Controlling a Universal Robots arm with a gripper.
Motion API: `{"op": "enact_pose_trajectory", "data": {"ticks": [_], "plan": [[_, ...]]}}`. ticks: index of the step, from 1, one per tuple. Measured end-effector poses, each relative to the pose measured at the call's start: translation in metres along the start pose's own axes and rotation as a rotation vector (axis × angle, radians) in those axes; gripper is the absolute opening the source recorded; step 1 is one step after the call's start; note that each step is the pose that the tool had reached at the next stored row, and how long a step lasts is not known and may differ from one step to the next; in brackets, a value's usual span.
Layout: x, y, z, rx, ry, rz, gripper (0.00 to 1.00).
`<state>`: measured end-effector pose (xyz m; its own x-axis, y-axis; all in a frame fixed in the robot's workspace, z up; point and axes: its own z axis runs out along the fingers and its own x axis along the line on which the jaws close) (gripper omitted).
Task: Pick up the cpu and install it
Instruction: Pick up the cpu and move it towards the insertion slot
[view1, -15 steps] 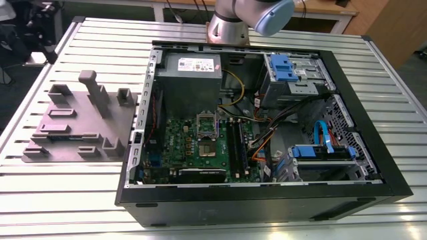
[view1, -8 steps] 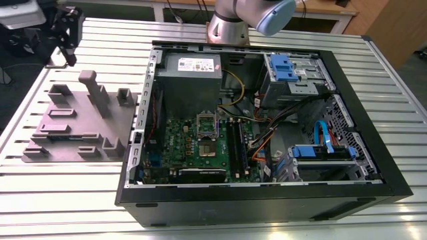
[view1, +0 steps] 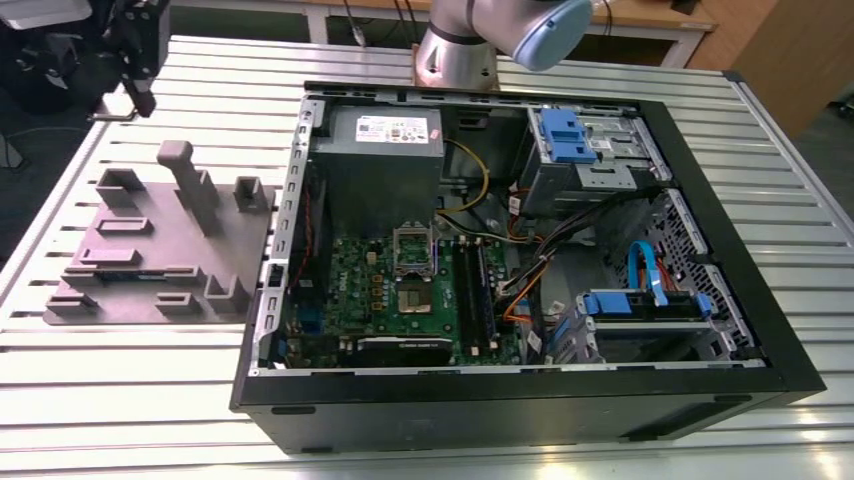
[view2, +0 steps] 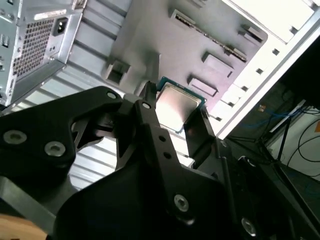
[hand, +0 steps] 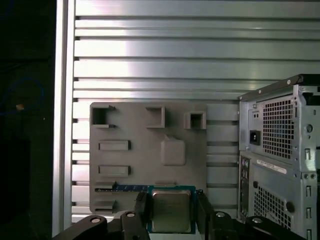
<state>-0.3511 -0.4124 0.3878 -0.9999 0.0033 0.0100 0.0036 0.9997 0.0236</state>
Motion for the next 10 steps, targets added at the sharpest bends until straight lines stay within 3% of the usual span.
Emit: {"op": "enact_pose_trajectory", "data": {"ticks": [2, 10], "plan": [[-0.006, 0.0001, -0.0004, -0.0001, 0.0, 0.001, 0.47], [-0.0422, 0.0001, 0.0005, -0.0002, -0.0001, 0.001, 0.47]]}}
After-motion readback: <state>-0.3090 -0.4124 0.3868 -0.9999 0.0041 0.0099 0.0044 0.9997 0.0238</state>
